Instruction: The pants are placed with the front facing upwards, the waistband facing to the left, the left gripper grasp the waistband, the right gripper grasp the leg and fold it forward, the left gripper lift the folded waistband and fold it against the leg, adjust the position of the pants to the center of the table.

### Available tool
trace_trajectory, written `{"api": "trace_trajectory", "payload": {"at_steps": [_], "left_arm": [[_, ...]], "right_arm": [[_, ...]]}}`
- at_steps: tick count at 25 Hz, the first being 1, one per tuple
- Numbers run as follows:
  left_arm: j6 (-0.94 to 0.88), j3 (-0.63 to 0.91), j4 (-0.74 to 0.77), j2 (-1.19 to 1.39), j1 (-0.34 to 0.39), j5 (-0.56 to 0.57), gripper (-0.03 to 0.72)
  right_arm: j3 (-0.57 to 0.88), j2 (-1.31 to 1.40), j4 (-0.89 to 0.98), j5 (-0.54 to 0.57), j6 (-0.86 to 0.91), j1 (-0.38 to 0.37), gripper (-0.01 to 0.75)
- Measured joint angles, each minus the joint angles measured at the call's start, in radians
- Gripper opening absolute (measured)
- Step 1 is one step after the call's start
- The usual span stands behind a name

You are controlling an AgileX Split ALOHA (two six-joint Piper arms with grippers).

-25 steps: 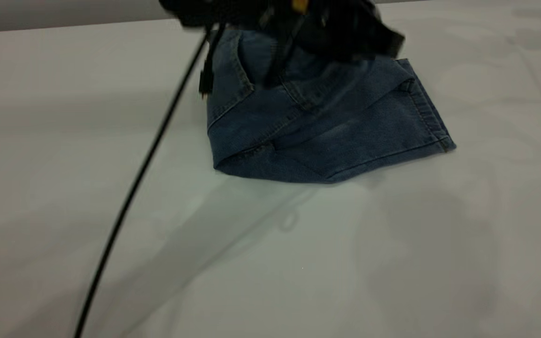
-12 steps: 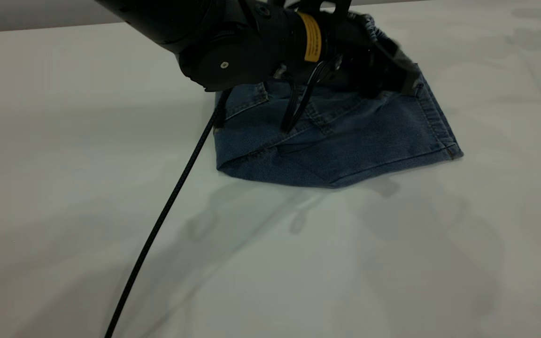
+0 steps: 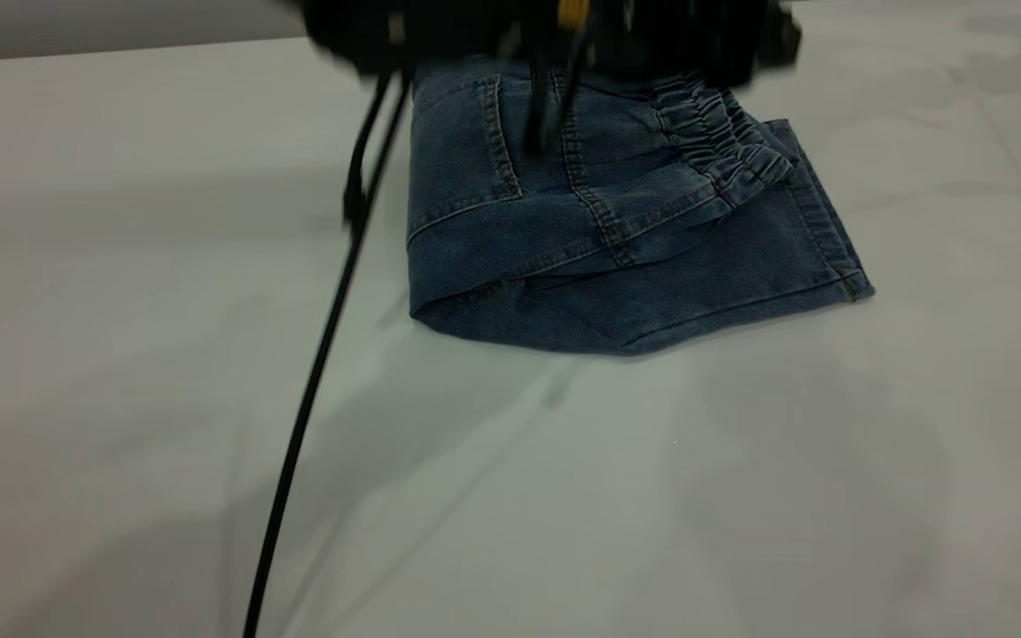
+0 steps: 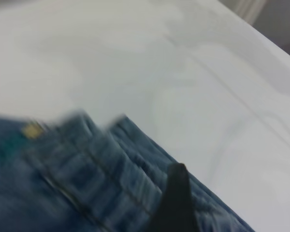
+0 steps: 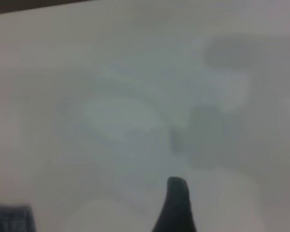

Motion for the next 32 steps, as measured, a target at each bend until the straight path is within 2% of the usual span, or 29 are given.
{"api": "trace_trajectory", "payload": {"at_steps": [3, 9, 12, 16, 21, 23, 32], "left_arm": [[0.0, -0.067, 0.043, -0.066, -0.001, 0.188, 0.568], [0.066, -0.243, 0.018, -0.068, -0.019, 0.655, 0.571], [0.157, -0.304, -0.01, -0.06, -0.021, 0.814, 0.571], [0.311, -0.32, -0.144, -0.032, -0.024, 0.967, 0.571], [0.554, -0.327, -0.316, 0.013, -0.023, 1.062, 0.571], [0.622, -0.328, -0.362, 0.036, -0.023, 1.067, 0.571], [0.666, -0.339, -0.358, 0.157, -0.022, 0.917, 0.571]], "right_arm": [[0.0, 0.0, 0.007, 0.0, 0.0, 0.0, 0.51], [0.0, 0.0, 0.014, 0.0, 0.001, 0.002, 0.51], [0.0, 0.0, 0.023, 0.0, 0.003, 0.002, 0.51], [0.0, 0.0, 0.079, 0.0, 0.0, 0.002, 0.51], [0.0, 0.0, 0.102, 0.0, -0.009, 0.002, 0.51], [0.0, 0.0, 0.102, 0.0, -0.01, 0.002, 0.51], [0.0, 0.0, 0.102, 0.0, -0.012, 0.002, 0.51]]}}
